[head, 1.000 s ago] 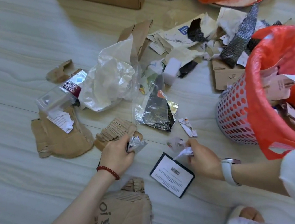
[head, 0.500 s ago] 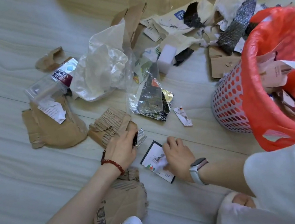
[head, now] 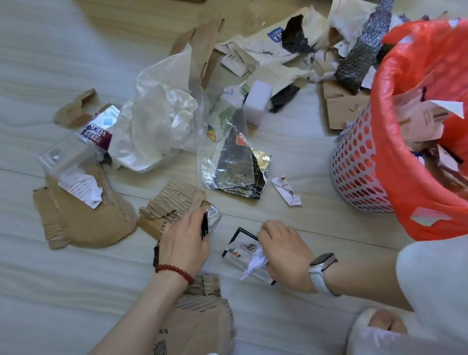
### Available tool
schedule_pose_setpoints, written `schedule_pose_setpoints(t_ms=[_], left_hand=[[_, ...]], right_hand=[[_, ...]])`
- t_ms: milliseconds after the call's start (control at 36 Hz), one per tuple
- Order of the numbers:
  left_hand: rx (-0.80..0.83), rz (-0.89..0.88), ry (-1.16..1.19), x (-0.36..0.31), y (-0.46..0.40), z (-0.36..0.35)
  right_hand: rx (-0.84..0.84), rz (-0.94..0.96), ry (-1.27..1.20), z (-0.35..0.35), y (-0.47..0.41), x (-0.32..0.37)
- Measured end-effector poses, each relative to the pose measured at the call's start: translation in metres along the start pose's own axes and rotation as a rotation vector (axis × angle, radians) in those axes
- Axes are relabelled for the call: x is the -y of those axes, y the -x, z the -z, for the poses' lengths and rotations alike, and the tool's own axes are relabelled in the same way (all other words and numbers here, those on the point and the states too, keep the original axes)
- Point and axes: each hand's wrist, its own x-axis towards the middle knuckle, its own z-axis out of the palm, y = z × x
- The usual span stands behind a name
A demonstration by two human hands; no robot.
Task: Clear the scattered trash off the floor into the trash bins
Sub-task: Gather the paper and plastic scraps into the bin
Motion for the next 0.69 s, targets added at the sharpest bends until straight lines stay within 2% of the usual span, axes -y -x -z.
schedule_pose_setpoints(t_ms=[111,194,333,611,694], left_hand=[[-0.146,-0.051,-0.111,0.002,-0.004,-0.003],[-0.222,-0.098,-0.184,-0.003,-0.008,-0.002],[-0.233,-0.166,-0.249,-0.01,-0.009,-0.002],[-0.235,-0.118,-0.147,-0.004,-0.011,0.008],[-0.288,-0.1,-0.1,-0.005,-0.025,0.022]], right_hand=[[-0.055,-0.102,-0.033,0.025,-0.015,-0.027],[0.029,-0.182,-0.008,0.037,-0.032,-0.044],[0.099,-0.282,-0.106,0.032,-0.054,-0.046],[0.16,-0.187,-0.343,0.038,-0.044,-0.031],[0.093,-0.165,-0.406,0.058,-0.028,-0.018]])
